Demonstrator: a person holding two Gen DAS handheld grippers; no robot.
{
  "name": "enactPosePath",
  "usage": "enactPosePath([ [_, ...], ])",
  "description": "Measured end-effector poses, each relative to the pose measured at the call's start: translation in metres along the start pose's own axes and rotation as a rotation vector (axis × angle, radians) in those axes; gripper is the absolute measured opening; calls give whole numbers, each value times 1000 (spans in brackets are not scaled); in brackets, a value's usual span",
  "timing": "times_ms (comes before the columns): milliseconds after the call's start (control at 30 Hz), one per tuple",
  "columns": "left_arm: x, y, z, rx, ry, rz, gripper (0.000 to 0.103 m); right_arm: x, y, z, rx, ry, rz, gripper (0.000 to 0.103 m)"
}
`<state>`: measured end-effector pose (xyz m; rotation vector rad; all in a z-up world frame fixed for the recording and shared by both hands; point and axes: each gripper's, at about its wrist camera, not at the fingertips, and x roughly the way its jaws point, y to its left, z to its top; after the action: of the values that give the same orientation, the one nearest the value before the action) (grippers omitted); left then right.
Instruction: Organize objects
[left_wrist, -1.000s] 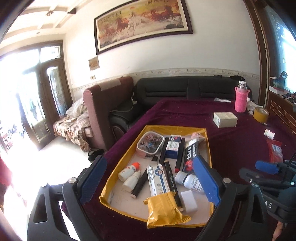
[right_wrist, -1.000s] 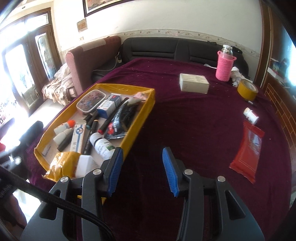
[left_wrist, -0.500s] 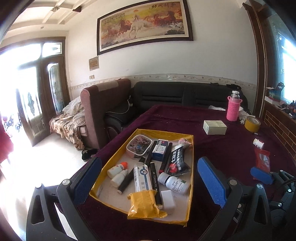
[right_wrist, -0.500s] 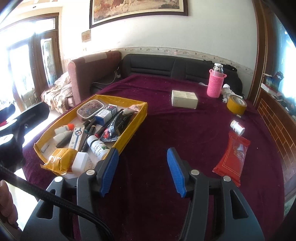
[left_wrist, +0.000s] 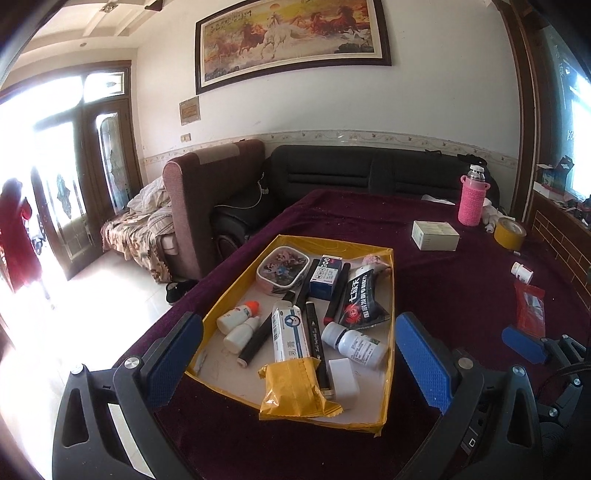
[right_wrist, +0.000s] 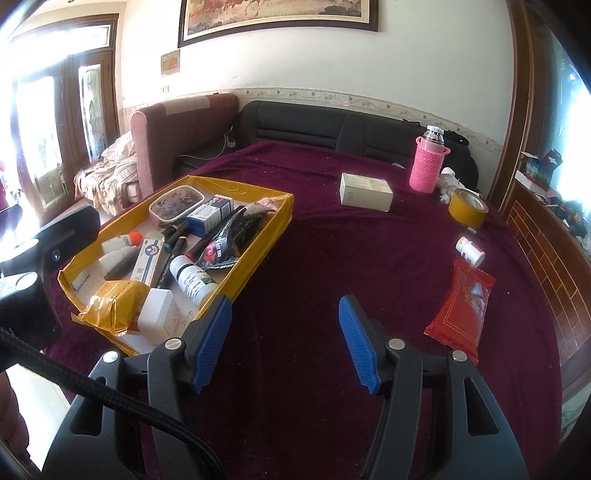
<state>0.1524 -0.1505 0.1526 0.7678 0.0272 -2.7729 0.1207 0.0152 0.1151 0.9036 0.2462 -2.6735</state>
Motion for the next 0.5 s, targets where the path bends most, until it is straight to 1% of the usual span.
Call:
enactPosePath([
  [133,6,8,-4,-20,26,-1,102,4,9,0,-27,10,-14,60],
  [233,10,10,-7,-12,29,32,102,8,17,3,-45,16,-24,60],
  [367,15,14,-9,-9,48,57,102,12,26,9,-66,23,-35,60],
  [500,21,19,-10,-23,72,51,102,16,34,13,-79,31,-33,60],
])
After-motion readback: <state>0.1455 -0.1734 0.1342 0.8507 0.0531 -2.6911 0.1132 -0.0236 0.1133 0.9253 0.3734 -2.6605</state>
